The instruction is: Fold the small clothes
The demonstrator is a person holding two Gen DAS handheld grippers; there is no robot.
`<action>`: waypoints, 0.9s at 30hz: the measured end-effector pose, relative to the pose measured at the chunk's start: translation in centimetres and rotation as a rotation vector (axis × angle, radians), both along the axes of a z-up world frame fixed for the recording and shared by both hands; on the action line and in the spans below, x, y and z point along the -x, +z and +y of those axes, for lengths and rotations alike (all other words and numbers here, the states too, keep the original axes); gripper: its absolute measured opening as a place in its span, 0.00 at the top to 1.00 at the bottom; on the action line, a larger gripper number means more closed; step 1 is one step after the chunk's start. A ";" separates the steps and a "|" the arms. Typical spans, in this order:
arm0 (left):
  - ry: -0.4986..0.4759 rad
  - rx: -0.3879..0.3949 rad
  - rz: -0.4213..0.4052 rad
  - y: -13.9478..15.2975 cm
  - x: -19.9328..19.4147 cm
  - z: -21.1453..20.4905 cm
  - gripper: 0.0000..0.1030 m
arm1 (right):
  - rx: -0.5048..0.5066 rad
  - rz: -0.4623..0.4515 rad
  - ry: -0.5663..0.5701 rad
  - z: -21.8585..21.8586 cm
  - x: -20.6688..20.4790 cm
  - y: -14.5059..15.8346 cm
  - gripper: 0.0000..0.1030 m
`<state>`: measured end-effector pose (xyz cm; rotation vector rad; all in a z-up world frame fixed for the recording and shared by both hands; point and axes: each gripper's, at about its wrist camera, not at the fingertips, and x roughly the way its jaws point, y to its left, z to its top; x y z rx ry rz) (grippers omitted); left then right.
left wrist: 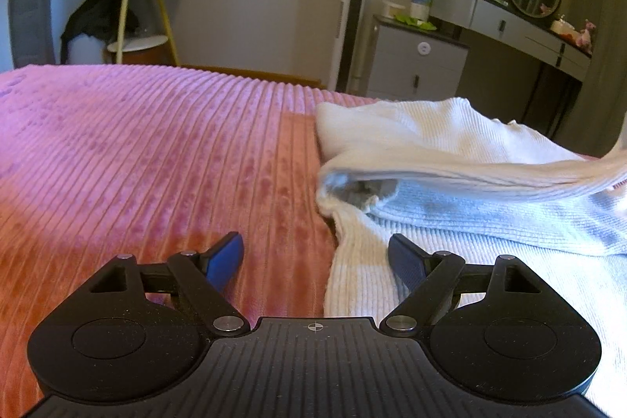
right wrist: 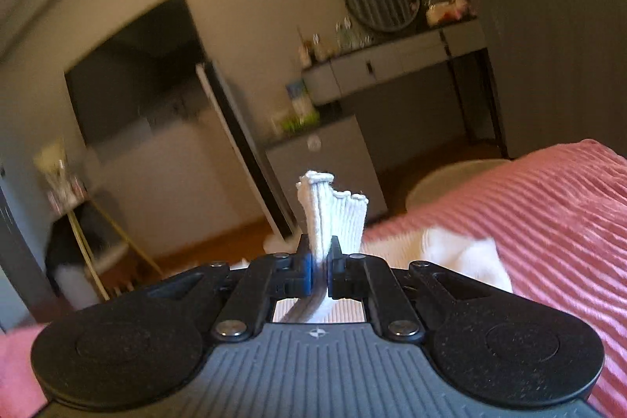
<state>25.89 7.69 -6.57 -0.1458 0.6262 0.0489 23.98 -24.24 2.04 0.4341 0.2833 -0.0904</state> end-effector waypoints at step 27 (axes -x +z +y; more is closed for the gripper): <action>-0.039 -0.062 -0.005 -0.6 0.0 -1.2 0.13 | 0.100 0.317 -0.104 -4.4 -0.9 -6.7 0.93</action>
